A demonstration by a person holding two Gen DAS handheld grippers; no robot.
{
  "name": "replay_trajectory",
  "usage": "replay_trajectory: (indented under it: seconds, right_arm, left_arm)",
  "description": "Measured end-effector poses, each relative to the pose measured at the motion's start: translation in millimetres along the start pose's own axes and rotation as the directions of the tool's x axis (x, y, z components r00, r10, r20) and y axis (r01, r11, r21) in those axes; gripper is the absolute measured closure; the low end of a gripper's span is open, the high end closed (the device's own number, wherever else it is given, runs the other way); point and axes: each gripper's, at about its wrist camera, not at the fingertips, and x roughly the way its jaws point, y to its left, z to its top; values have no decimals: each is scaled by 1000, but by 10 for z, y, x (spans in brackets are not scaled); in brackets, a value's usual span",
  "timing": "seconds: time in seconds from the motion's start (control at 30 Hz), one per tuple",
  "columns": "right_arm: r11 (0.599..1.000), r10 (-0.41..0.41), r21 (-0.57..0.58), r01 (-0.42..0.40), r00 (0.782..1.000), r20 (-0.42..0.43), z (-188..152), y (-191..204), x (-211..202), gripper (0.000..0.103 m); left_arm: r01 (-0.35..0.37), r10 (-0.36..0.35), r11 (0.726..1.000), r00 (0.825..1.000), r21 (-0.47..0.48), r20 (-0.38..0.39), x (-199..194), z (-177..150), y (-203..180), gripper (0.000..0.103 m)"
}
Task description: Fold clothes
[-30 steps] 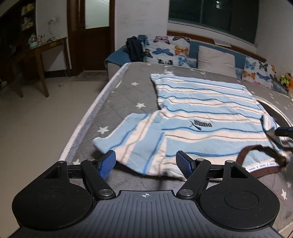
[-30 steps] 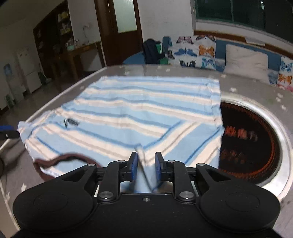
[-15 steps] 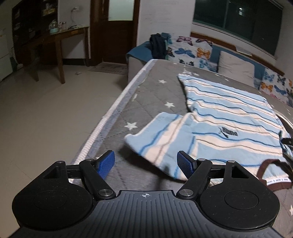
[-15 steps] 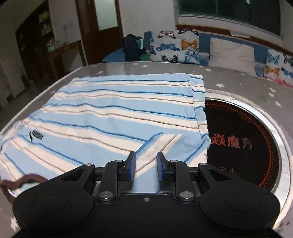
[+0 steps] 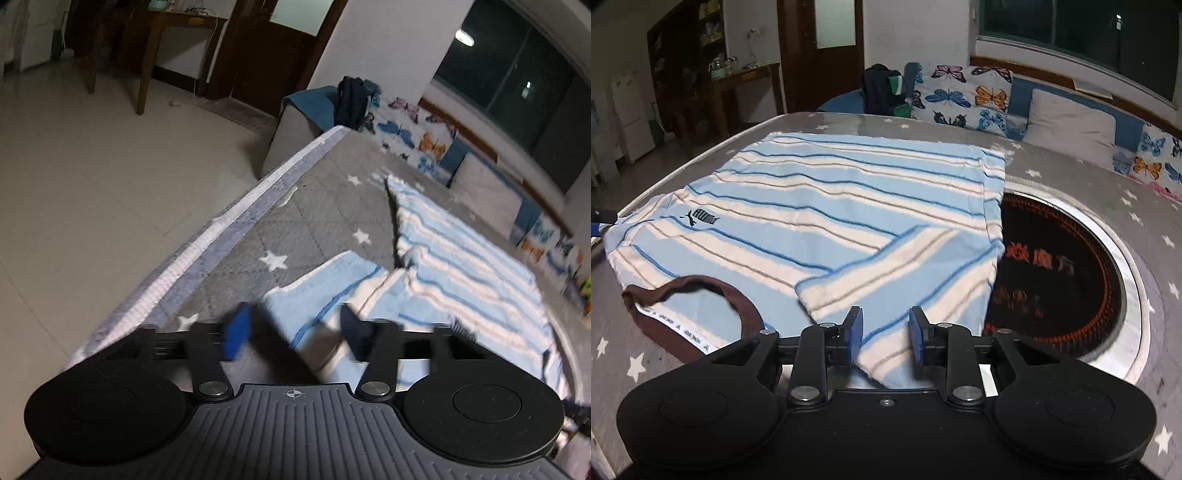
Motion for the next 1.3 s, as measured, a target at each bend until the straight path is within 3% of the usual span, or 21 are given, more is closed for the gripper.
replay_trajectory:
  seconds: [0.13,0.3,0.43,0.57,0.67,0.8,0.97,1.03,1.3]
  right_arm:
    - [1000,-3,7,3,1000,-2,-19,3,15,71]
    - [1000,-2,3,2,1000,0,-24,13,22,71]
    - [1000,-2,1,2,1000,1,-29,12,26,71]
    - [1000,-3,3,3,1000,1,-29,10,30,71]
    - [1000,-2,4,2,1000,2,-31,7,31,71]
    - [1000,0,-3,0,1000,-2,-23,8,30,71]
    - [1000,7,-29,-7,1000,16,26,47,-19,71]
    - [999,22,-30,-22,999,27,50,70,-29,71]
    - [997,47,-54,-46,999,7,25,172,97,71]
  left_arm:
    - [61,-60,998,997,-17,38,-30,40,-35,96]
    - [137,-133,990,987,-36,87,-68,90,-79,97]
    - [308,-317,946,944,106,91,-142,84,-582,97]
    - [395,-404,892,915,220,-3,-33,-63,-954,97]
    - [417,-406,870,909,265,-97,131,-185,-1140,95]
    - [430,-407,848,903,310,-140,159,-204,-1139,67]
    - [447,-407,817,895,364,-184,175,-215,-1119,66]
    - [432,-395,827,902,360,-174,213,-193,-1047,65]
    - [366,-295,887,918,283,-264,692,-267,-863,65]
